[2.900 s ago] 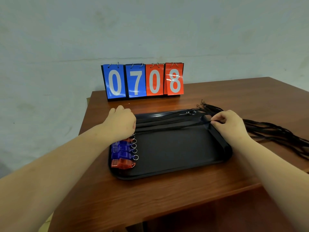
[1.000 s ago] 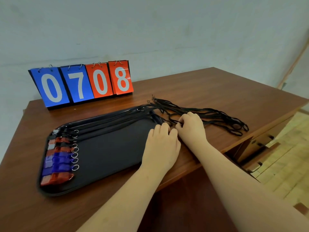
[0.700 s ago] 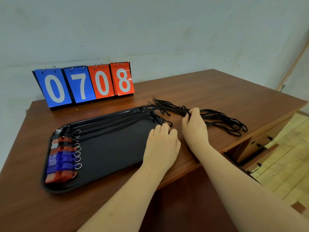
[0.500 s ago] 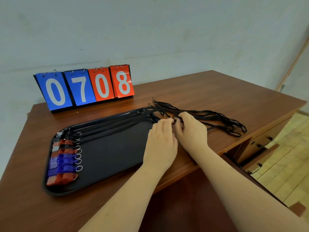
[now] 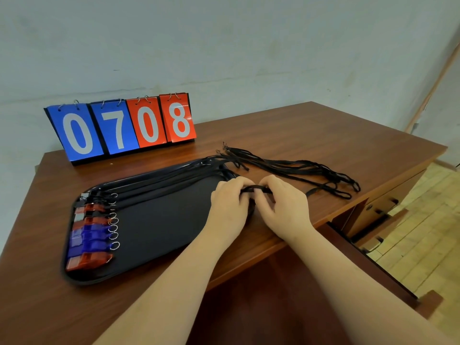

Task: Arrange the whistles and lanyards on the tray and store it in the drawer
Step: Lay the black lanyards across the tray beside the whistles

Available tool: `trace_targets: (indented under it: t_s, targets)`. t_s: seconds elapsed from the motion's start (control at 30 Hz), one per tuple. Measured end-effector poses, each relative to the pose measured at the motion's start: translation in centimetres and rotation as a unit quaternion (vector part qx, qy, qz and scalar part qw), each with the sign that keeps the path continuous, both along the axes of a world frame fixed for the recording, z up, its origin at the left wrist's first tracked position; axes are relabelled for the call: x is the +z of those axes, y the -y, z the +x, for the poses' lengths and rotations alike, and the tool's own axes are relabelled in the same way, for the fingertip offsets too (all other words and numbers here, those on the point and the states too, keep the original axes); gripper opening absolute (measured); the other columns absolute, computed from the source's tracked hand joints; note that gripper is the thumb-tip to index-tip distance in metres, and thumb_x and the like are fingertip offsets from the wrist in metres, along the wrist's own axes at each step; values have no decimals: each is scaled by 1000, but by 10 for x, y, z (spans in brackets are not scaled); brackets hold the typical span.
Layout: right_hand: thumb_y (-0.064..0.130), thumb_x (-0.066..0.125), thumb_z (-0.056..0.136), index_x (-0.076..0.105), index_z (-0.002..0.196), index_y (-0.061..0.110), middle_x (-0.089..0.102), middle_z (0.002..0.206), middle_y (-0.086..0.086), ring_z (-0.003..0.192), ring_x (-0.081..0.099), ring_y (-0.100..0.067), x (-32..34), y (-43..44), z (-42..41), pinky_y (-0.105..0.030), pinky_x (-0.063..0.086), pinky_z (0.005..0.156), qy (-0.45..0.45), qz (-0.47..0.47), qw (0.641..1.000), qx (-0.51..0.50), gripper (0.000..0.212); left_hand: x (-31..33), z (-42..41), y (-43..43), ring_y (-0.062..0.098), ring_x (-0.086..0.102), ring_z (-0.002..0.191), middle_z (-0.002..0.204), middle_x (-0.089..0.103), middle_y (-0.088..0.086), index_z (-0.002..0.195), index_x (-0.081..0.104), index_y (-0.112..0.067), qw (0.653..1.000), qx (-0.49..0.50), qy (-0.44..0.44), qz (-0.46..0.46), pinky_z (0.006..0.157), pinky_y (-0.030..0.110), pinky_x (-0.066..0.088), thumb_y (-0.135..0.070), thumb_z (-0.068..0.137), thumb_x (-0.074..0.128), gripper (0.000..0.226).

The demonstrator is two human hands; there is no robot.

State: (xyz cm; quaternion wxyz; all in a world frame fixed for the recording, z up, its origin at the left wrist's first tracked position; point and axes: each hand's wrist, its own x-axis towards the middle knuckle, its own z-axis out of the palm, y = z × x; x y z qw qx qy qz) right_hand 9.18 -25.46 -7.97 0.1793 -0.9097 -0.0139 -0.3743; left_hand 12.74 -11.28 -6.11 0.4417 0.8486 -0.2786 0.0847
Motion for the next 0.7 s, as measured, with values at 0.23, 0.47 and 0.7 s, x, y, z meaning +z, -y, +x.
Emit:
trace_targets:
  t_s: [0.23,0.47,0.7]
  targets:
    - [42,43,99,66,93,19,63,77,10,66,56,-5,2,-1,-2,-19,39,54,24,-7,1000,2,33,6,-7,-12,4,54,103,102,63,-16,118,63,-25,996,-10,77,-33,100,40,43,-16,95,60,25]
    - [29,44,102,72,103,18,65,84,8,75,61,-12,-3,-1,4,-22,43,60,24,-59,998,8,30,26,-3,-65,4,57,93,93,66,-10,113,69,-19,983,-35,176,48,87,20,42,-18,99,55,20]
    - [30,40,100,68,119,19,60,84,6,74,58,-16,0,-5,3,-20,34,57,-31,-151,988,15,36,29,-1,-135,14,65,96,99,72,-7,118,69,-20,975,56,190,105,89,36,52,-31,99,40,35]
